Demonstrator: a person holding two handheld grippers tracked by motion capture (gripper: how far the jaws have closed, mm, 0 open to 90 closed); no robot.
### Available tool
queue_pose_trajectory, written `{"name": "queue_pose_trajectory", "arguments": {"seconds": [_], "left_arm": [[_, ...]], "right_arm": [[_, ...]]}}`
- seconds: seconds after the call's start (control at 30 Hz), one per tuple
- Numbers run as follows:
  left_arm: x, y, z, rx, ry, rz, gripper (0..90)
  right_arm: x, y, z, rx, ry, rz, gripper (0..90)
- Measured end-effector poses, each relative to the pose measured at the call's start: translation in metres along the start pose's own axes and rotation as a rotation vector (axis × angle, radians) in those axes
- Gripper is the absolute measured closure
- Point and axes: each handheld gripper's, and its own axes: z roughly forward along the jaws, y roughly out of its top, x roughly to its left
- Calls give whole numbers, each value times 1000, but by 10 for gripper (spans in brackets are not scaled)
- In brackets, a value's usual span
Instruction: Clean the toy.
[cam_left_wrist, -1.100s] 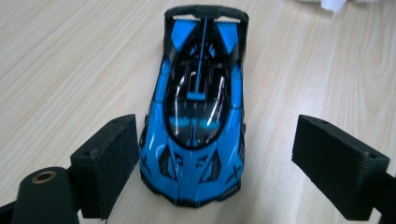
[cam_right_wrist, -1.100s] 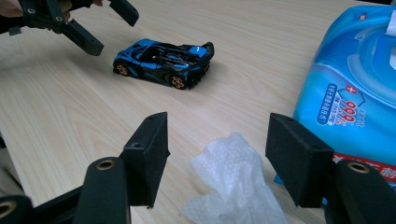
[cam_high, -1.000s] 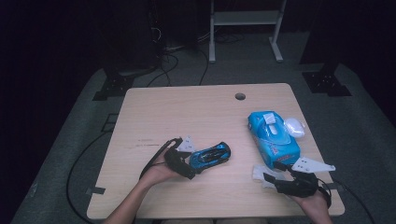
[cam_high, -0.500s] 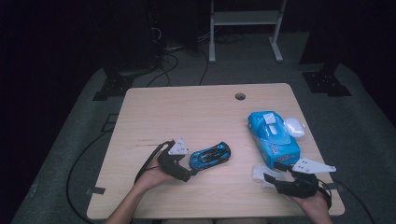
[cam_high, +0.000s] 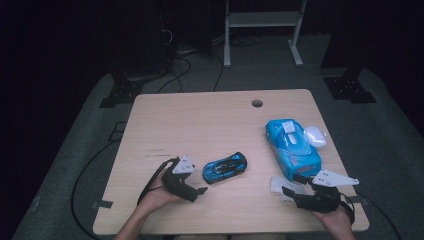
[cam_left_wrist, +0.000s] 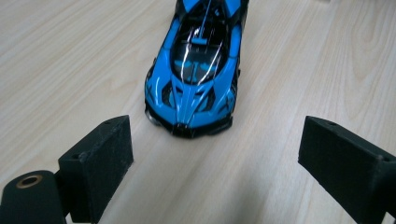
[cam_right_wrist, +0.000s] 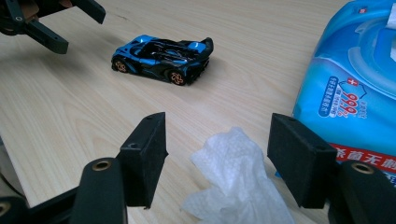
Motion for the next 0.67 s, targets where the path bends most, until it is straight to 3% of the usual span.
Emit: {"name": "queue_pose_trajectory", "arguments": {"seconds": [0.4, 0.67], "left_arm": [[-3, -27, -16, -25, 46, -42, 92], [-6, -33, -13, -9, 55, -28, 86]], "right_arm": [[2, -2, 1, 8, 1, -3, 365], [6, -4, 2, 8, 16, -14, 366]]}}
